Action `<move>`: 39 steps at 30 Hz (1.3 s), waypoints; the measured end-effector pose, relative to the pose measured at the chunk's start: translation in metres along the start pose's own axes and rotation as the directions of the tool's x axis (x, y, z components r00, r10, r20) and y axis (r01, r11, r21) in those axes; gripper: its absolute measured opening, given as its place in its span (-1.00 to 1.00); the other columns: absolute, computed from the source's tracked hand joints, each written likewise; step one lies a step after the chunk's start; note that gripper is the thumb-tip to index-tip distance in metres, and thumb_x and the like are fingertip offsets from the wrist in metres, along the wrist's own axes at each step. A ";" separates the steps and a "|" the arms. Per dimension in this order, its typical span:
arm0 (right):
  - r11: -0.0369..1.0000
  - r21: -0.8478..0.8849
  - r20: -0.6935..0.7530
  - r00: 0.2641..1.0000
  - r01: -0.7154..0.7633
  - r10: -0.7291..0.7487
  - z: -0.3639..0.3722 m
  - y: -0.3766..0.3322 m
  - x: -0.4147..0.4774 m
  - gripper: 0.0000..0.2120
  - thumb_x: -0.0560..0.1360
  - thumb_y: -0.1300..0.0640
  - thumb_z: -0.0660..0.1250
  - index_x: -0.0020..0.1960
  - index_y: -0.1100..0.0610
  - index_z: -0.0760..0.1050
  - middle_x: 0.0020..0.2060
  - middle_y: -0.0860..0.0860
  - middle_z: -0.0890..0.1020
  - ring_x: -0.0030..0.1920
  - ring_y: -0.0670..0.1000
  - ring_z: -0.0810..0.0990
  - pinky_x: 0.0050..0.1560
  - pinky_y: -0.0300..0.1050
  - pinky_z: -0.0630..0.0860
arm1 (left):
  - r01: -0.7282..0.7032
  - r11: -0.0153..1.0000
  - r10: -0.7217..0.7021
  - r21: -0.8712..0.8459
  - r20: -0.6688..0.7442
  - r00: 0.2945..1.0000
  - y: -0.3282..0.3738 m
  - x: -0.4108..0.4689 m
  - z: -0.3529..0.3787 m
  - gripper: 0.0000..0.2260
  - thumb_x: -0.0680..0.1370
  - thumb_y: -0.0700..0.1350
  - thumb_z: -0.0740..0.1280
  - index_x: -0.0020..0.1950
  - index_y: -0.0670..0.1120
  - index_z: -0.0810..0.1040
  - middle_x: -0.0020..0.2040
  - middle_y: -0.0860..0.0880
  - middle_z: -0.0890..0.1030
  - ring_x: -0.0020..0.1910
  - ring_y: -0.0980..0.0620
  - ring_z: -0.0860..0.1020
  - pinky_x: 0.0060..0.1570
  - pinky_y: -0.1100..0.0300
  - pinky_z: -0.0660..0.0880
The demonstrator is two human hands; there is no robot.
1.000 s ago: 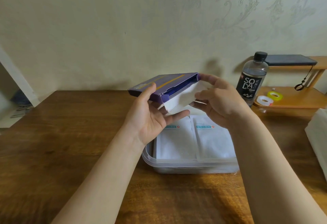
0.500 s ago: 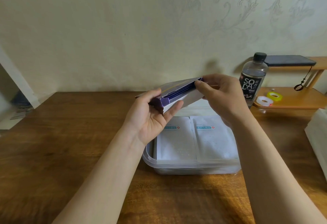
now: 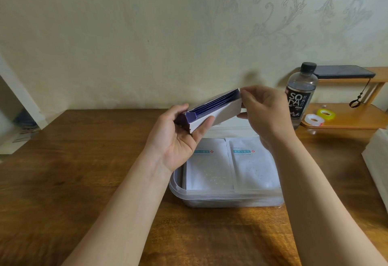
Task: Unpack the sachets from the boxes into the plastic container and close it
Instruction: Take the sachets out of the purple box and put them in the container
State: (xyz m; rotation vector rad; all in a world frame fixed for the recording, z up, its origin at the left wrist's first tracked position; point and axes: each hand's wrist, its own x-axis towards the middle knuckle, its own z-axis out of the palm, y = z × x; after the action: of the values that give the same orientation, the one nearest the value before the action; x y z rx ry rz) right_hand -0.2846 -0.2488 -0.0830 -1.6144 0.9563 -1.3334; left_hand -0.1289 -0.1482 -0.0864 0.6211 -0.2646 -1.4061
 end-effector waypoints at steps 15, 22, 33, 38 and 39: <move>0.949 -0.167 0.360 0.913 0.266 -0.192 0.020 -0.019 -0.023 -0.85 0.39 0.00 0.58 -0.16 0.04 0.67 -0.28 0.07 0.63 -0.28 0.09 0.51 -0.26 -0.07 0.46 | -0.185 0.983 0.182 -0.021 -0.090 0.979 0.001 0.004 -0.005 -0.91 0.60 -0.25 0.36 -0.08 -0.22 0.51 -0.06 -0.25 0.60 -0.05 -0.22 0.65 -0.16 0.01 0.70; 0.974 -0.078 0.422 0.893 0.210 -0.159 0.030 -0.023 -0.033 -0.86 0.42 0.19 0.56 -0.18 0.20 0.62 -0.37 0.01 0.65 -0.39 -0.18 0.46 -0.35 -0.39 0.40 | -0.224 0.974 0.225 0.024 -0.113 0.968 -0.004 0.006 -0.006 -0.88 0.60 -0.21 0.35 -0.13 -0.18 0.54 -0.19 -0.14 0.60 -0.19 -0.07 0.61 -0.07 0.17 0.60; 0.973 -0.175 0.312 0.946 0.148 -0.088 0.050 -0.016 -0.041 -0.78 0.42 0.08 0.54 -0.25 0.09 0.52 -0.46 -0.12 0.55 -0.43 -0.13 0.50 -0.37 -0.13 0.52 | -0.284 0.954 0.292 0.095 -0.084 0.953 -0.010 0.004 -0.005 -0.68 0.63 -0.17 0.29 0.36 -0.26 0.55 0.16 -0.21 0.67 0.03 -0.11 0.68 0.00 0.10 0.67; 0.957 -0.252 0.195 0.977 0.140 -0.091 0.057 -0.021 -0.046 -0.80 0.42 0.09 0.51 -0.27 0.06 0.50 -0.41 -0.10 0.58 -0.38 -0.13 0.51 -0.30 -0.20 0.50 | -0.293 0.954 0.296 0.059 -0.052 0.954 -0.012 0.009 -0.010 -0.49 0.50 -0.13 0.40 0.43 -0.29 0.49 0.33 -0.27 0.57 0.27 -0.20 0.60 0.30 0.00 0.53; 0.970 -0.226 0.205 0.977 0.095 -0.048 0.058 -0.022 -0.047 -0.81 0.42 0.10 0.50 -0.28 0.07 0.51 -0.42 -0.09 0.59 -0.38 -0.11 0.53 -0.30 -0.14 0.54 | -0.290 0.956 0.293 0.053 -0.059 0.954 -0.012 0.009 -0.011 -0.47 0.47 -0.13 0.42 0.41 -0.30 0.50 0.29 -0.26 0.59 0.23 -0.19 0.61 0.29 0.01 0.53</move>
State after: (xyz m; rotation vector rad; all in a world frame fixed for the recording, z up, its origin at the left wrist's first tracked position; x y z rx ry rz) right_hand -0.2336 -0.1906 -0.0857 -1.9391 0.9683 -1.1122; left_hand -0.1312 -0.1544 -0.1036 0.6356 -0.3211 -1.0960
